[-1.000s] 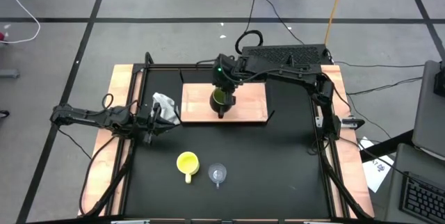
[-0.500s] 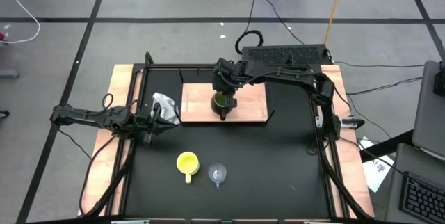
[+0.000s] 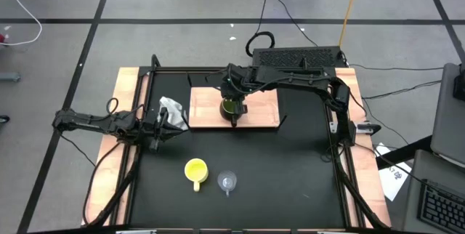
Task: Stack small to large cups/mugs on shelf
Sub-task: Put the black mug on the shelf
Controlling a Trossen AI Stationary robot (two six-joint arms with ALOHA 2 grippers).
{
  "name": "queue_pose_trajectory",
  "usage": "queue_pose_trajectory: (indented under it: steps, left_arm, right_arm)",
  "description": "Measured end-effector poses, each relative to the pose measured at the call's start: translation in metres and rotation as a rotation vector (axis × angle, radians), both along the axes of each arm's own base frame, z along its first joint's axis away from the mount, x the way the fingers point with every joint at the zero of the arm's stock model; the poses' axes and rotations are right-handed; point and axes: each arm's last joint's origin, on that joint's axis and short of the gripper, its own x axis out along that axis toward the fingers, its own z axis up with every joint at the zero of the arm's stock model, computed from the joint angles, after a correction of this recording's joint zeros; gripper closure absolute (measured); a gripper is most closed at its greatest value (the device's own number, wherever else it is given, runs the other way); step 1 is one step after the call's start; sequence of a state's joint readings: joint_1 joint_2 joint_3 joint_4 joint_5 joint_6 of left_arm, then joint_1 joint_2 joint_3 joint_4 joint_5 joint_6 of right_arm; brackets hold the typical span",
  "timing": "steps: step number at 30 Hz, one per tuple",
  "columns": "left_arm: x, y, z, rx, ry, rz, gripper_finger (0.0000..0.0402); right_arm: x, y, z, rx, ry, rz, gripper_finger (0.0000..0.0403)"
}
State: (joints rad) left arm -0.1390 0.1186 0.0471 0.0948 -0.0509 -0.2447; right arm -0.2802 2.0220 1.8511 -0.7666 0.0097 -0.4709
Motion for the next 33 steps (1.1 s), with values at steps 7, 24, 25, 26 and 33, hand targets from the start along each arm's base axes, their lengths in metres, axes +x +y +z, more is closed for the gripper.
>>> queue_pose_trajectory:
  steps: [7, 24, 25, 26, 33]
  left_arm:
    - [0.0000, 0.0000, 0.0000, 0.000, 0.000, 0.000, 0.0369]
    - [0.0000, 0.0000, -0.0002, -0.003, 0.002, 0.000, 0.0369]
    - [0.0000, 0.0000, -0.0002, -0.002, 0.002, 0.000, 0.0369]
    - [0.0000, 0.0000, -0.0002, -0.001, 0.002, 0.000, 0.0369]
    - [0.0000, 0.0000, -0.0002, 0.004, 0.002, 0.000, 0.0369]
  right_arm:
    - [0.0002, 0.0003, -0.0005, 0.011, -0.002, -0.017, 0.0394]
    - [0.0022, -0.0005, -0.0016, 0.060, -0.033, -0.089, 0.0394]
    - [0.0015, -0.0003, -0.0019, 0.060, -0.025, -0.086, 0.0394]
    - [0.0006, -0.0001, -0.0024, 0.060, -0.014, -0.087, 0.0394]
    - [-0.0059, 0.0017, -0.0022, -0.006, 0.066, -0.127, 0.0394]
